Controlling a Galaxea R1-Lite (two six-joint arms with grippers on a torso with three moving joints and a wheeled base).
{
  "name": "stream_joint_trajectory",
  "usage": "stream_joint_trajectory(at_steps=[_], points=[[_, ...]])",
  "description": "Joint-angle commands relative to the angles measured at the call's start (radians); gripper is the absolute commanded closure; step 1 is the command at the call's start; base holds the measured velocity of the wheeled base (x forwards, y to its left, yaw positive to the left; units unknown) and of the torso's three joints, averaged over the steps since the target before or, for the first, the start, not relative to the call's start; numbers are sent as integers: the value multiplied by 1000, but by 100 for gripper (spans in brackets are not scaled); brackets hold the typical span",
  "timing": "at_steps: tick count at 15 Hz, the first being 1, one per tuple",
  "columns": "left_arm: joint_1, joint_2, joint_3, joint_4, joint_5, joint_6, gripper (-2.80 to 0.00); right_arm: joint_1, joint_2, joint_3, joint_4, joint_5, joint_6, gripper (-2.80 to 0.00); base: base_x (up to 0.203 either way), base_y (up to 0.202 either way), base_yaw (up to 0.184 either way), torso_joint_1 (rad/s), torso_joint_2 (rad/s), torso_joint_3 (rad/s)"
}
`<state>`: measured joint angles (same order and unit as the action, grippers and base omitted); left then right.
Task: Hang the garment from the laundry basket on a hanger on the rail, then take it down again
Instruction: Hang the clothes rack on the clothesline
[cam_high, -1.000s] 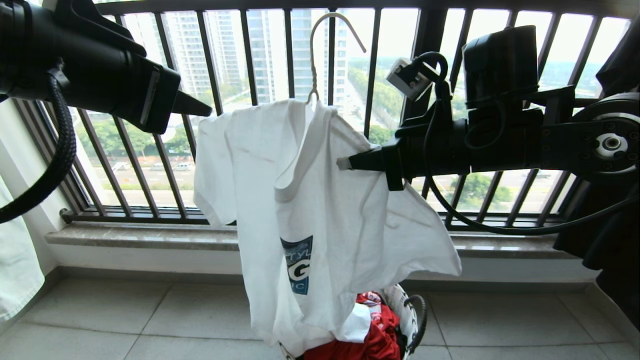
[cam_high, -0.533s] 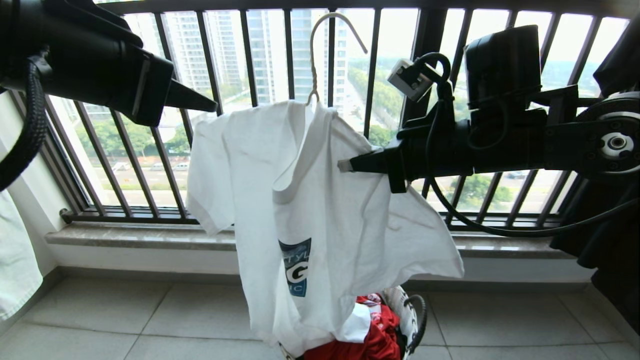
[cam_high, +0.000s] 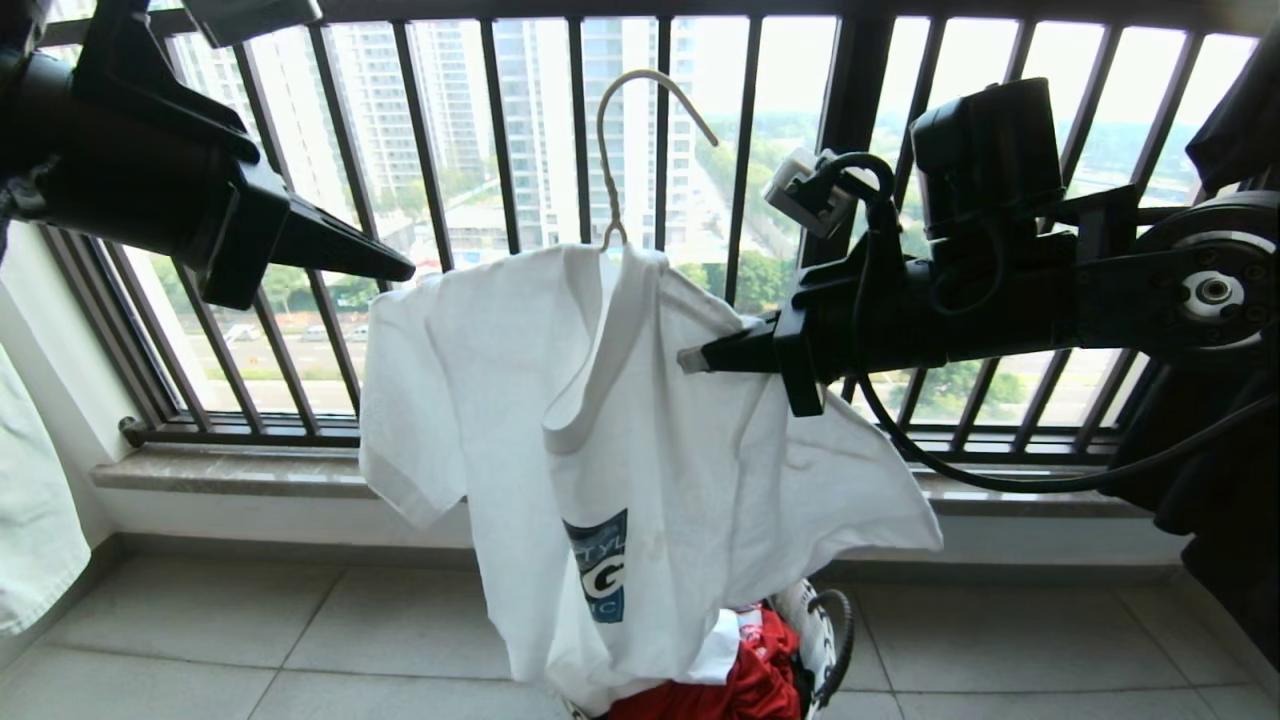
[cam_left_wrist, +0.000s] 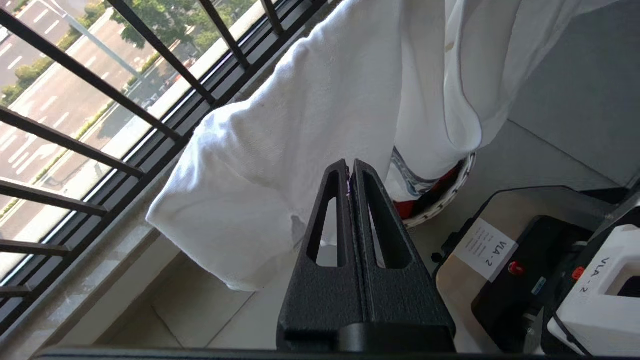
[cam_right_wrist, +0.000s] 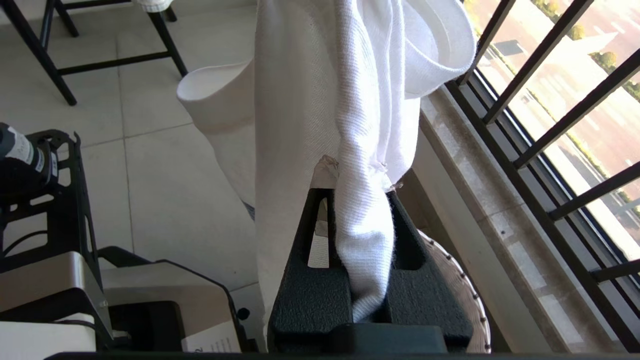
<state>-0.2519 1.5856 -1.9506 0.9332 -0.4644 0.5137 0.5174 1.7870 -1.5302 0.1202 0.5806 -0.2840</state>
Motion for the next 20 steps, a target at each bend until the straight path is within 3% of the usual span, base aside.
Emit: stream_joint_trajectory(at_steps=[1,5,7,13,14,15,20], points=[[6,13,-1,15,-95,29,0,-15,-1,18,1,32,-8,0,0,0,0,0,0,0],[9,41,-1,1,-192,50,0,-16,-24,42,2,36,-29,0,0,0,0,0,0,0],[47,43,-1,-21,-268,49,0,-16,-46,71,-1,41,-30,0,0,0,0,0,0,0],[47,99,2,-22,-291,77,0,-14,-49,79,-2,65,-30,0,0,0,0,0,0,0],[44,96,6,-22,-327,77,-280,-14,-49,81,-2,65,-30,0,0,0,0,0,0,0],[43,90,11,-23,-368,77,-280,-14,-49,81,-2,65,-30,0,0,0,0,0,0,0],[45,84,4,-34,-370,76,-280,-14,-51,82,-2,65,-30,0,0,0,0,0,0,0]])
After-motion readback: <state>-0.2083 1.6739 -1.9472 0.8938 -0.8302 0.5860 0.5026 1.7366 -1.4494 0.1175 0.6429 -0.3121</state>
